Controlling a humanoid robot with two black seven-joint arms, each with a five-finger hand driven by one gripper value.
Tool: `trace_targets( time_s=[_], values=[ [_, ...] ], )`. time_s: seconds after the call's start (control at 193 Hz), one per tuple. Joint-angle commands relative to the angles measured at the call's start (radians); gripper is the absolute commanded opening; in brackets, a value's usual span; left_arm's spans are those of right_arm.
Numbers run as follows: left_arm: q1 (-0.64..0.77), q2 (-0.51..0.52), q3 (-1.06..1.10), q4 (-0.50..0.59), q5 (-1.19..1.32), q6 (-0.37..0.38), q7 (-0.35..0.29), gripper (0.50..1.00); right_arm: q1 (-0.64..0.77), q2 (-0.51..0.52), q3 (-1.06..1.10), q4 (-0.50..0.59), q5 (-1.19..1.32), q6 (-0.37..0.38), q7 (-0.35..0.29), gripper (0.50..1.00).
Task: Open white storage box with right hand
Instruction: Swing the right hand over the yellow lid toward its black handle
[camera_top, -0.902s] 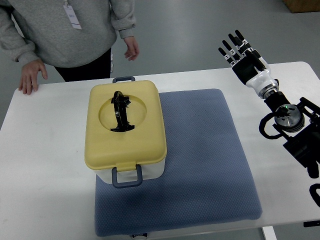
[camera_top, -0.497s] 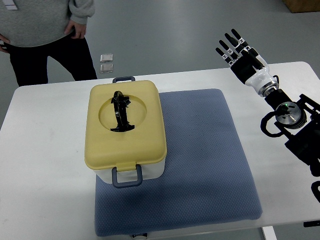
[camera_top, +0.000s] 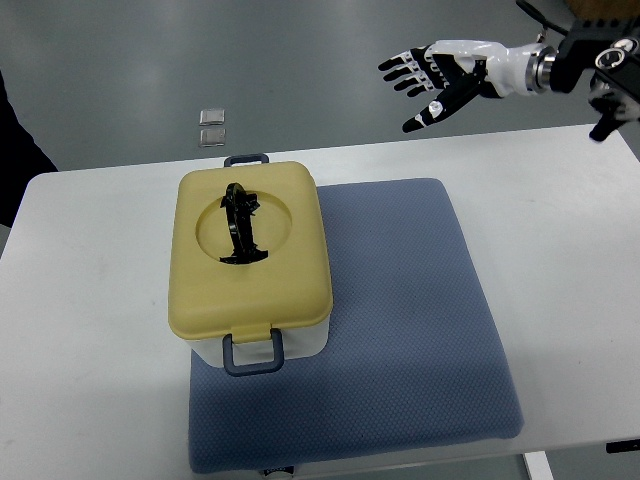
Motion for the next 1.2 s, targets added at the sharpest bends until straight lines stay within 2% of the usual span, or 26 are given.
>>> trace_targets(
  time_s=[0.0, 0.104, 0.259, 0.332, 0.477, 0.663, 0.85, 1.197],
  values=[
    [-0.003, 0.000, 0.000, -0.002, -0.001, 0.000, 0.000, 1.000, 0.188, -0.006, -0.195, 0.086, -0.106, 0.001, 0.003, 0.926],
    [-0.003, 0.000, 0.000, -0.002, -0.001, 0.000, 0.000, 1.000, 0.349, 0.015, -0.326, 0.182, -0.111, 0.001, 0.006, 0.928],
    [-0.005, 0.000, 0.000, -0.004, 0.001, 0.000, 0.000, 1.000, 0.453, 0.087, -0.376, 0.280, -0.113, 0.001, 0.010, 0.926],
    [-0.005, 0.000, 0.000, -0.004, 0.001, 0.000, 0.000, 1.000, 0.461, 0.113, -0.376, 0.301, -0.116, 0.001, 0.024, 0.926],
    [-0.006, 0.000, 0.000, -0.004, -0.001, -0.001, 0.000, 1.000, 0.453, 0.150, -0.373, 0.367, -0.123, 0.001, 0.139, 0.926],
    [-0.006, 0.000, -0.002, -0.004, 0.001, -0.001, 0.000, 1.000, 0.440, 0.181, -0.373, 0.393, -0.125, 0.001, 0.181, 0.926],
    [-0.006, 0.000, -0.002, -0.004, 0.001, -0.001, 0.000, 1.000, 0.395, 0.199, -0.373, 0.393, -0.179, 0.001, 0.190, 0.926],
    [-0.005, 0.000, -0.002, -0.004, -0.001, 0.000, 0.000, 1.000, 0.340, 0.238, -0.373, 0.390, -0.223, -0.197, 0.246, 0.924]
  ],
)
